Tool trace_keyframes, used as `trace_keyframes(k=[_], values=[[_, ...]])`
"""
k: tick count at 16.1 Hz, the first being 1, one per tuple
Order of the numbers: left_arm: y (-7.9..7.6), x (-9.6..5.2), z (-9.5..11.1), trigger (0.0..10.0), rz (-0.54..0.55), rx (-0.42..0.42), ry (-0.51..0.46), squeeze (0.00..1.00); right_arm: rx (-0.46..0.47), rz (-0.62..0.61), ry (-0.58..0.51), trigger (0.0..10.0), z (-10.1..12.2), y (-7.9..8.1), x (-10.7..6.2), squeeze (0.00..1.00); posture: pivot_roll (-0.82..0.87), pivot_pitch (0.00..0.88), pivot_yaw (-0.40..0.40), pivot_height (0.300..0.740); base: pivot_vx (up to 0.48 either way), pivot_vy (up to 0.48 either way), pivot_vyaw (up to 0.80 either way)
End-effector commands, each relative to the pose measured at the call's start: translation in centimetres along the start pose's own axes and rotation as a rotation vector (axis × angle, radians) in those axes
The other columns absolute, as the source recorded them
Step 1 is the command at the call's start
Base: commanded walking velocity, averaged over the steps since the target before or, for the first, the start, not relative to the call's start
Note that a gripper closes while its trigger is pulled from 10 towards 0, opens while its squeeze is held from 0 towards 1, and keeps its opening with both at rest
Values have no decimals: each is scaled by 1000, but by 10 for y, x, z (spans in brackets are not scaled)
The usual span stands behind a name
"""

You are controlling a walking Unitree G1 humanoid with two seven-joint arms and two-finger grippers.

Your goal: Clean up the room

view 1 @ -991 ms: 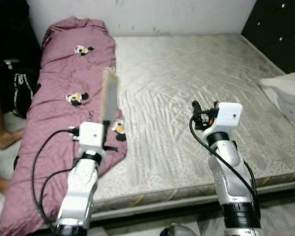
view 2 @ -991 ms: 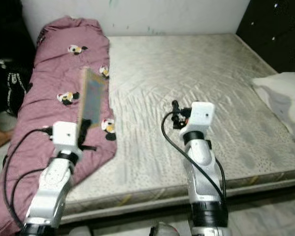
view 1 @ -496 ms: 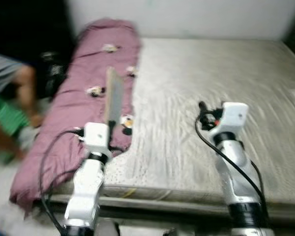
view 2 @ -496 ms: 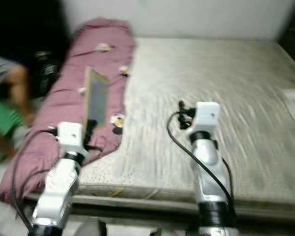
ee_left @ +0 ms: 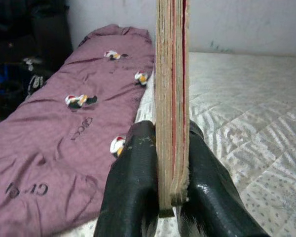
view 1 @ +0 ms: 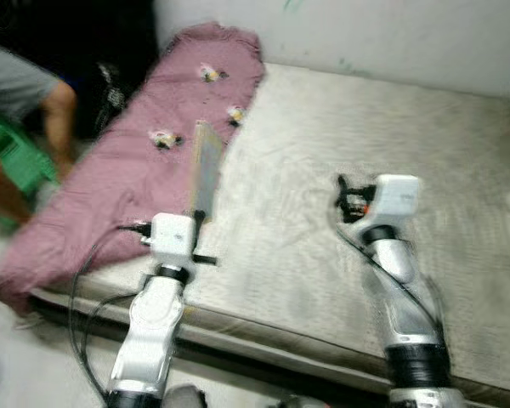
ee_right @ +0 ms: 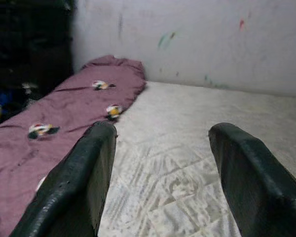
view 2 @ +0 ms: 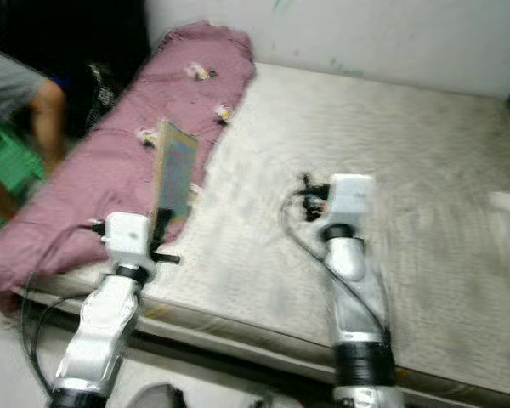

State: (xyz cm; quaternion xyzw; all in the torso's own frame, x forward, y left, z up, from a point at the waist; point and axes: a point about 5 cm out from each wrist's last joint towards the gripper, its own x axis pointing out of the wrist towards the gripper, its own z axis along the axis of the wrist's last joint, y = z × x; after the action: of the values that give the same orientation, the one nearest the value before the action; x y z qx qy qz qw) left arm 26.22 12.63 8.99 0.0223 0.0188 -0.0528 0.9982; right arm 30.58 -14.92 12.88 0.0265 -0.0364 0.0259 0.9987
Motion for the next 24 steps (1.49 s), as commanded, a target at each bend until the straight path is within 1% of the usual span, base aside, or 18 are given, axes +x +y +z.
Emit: trace_keyframes(k=[1,4,7,15,20,22,24], values=[[0,2,10,10000,11,-5,-50,0,-12,-19,2,10000,1,-7,0,0,11,25,-38,740,0,-292,0],[-2,3,10,10000,6,-6,-49,0,14,-31,13,10000,-2,-9,-3,0,2,27,-35,740,0,-287,0],[-3,4,11,10000,-2,-8,-51,0,13,-35,12,10000,-1,-10,-3,0,2,27,-33,740,0,-285,-683],[-3,5,11,10000,-6,-6,-54,0,13,-34,22,10000,-4,-9,-4,0,5,27,-30,740,0,-280,0],[-5,5,12,10000,-12,-5,-60,0,17,-38,23,10000,-4,-10,-3,0,3,28,-28,740,0,0,0],[-5,5,12,10000,-12,-5,-60,0,14,-37,29,10000,-5,-10,-3,0,5,26,-31,740,0,0,-800],[-5,6,13,10000,-11,-4,-63,0,12,-36,27,10000,-5,-10,-3,0,4,26,-32,740,0,-148,-206]])
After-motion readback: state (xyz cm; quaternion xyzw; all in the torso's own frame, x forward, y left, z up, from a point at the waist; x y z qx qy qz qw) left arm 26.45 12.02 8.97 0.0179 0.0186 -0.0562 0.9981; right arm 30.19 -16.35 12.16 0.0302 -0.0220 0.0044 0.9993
